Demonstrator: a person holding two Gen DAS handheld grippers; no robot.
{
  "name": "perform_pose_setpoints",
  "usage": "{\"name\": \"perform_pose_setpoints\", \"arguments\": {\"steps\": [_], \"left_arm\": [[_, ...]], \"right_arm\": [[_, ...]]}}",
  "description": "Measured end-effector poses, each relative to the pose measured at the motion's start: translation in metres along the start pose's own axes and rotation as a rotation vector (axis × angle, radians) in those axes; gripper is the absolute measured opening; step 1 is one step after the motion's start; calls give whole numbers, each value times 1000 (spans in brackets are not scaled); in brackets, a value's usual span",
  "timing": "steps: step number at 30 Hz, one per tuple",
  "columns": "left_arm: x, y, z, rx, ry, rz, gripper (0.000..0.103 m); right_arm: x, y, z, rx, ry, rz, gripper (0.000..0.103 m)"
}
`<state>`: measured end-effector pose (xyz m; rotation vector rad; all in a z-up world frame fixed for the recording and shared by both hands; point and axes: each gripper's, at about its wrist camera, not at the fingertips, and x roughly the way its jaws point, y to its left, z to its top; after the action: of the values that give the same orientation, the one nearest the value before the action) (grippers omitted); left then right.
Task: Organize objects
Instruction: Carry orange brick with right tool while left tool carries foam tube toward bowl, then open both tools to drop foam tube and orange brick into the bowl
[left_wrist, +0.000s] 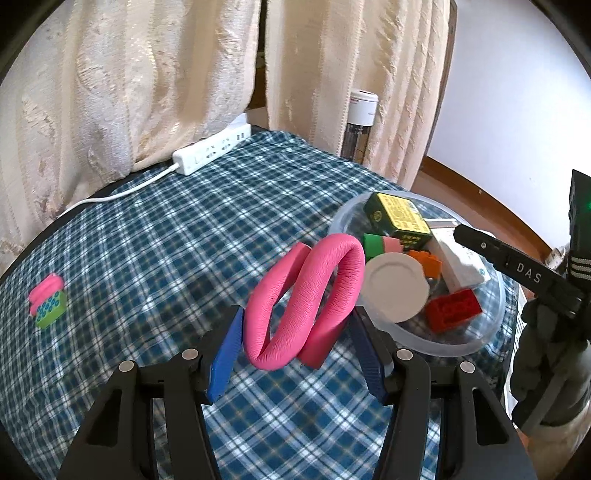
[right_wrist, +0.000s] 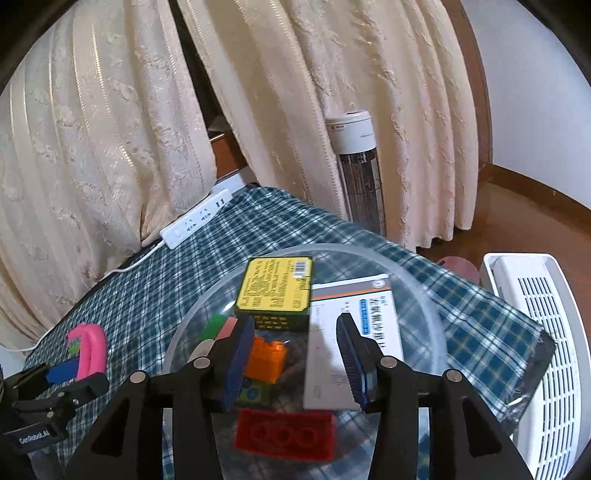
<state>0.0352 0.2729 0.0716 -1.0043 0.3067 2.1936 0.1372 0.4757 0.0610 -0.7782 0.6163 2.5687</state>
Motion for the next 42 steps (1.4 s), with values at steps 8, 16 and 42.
{"name": "perform_pose_setpoints", "arguments": {"steps": [8,16,42], "left_arm": [[4,-26,7,43,4,-15,59],[13,-54,15,80,12,-54,59],[40,-122,17,193,57,-116,65]], "right_arm": [[-5,-14,0,21,-19,-5,49],[-11,-33,2,47,-29,-6,49],[-25,-74,1,117,-41,29,50]]}}
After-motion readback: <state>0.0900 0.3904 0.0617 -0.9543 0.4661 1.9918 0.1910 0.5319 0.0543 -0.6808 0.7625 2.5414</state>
